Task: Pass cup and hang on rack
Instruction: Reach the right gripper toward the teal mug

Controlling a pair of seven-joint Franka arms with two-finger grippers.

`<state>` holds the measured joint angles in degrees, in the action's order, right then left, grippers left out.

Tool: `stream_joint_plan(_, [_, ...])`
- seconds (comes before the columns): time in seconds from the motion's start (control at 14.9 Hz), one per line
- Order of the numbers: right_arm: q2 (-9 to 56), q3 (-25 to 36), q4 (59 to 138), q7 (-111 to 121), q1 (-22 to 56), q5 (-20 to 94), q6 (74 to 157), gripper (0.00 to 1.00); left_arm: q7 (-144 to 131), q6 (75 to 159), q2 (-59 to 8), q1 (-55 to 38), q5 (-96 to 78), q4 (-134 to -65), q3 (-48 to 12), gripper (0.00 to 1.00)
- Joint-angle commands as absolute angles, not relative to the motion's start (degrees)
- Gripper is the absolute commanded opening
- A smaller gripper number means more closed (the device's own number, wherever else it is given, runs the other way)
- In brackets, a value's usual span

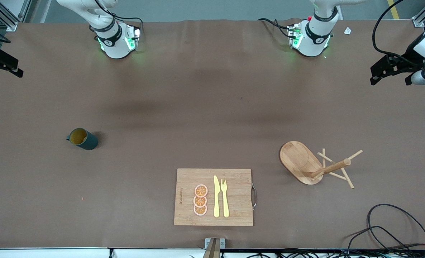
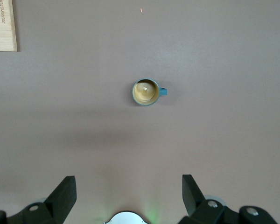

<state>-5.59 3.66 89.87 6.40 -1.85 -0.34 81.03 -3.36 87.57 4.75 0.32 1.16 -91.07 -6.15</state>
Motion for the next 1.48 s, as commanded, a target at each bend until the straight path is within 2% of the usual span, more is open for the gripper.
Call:
stream_joint_plan(0.0, [-6.86, 3.25, 90.79, 5.98, -2.72, -0.18, 80.51, 1.00, -2.46, 86.75, 4.83, 0.70, 0.79, -89.91, -6.24, 1.00])
stream_joint_plan(0.47, [-6.24, 3.25, 88.60, 5.71, -3.86, -0.09, 79.89, 1.00, -2.37, 85.87, 4.48, 0.70, 0.79, -88.59, -6.33, 1.00])
stream_joint_plan(0.67, [-2.74, 3.34, 88.60, 5.27, -5.18, 0.00, 81.29, 1.00, -2.99, 83.67, 4.39, 0.35, 0.36, -88.94, -6.33, 1.00])
stream_joint_plan(0.87, [1.65, 3.25, 88.59, 5.54, -7.29, 0.62, 87.09, 1.00, -2.99, 83.93, 3.52, 0.53, 0.44, -88.51, -6.42, 1.00])
stream_joint_plan(1.07, [8.60, 3.25, 88.42, 6.41, -7.91, 0.61, 88.76, 1.00, -3.16, 84.02, 3.25, 0.35, 0.79, -86.67, -6.50, 1.00])
stream_joint_plan(1.41, [13.44, 3.08, 94.90, 23.34, -8.61, 0.61, 100.96, 1.00, -2.29, 84.02, 2.64, 0.62, 0.35, -86.31, -6.42, 1.00])
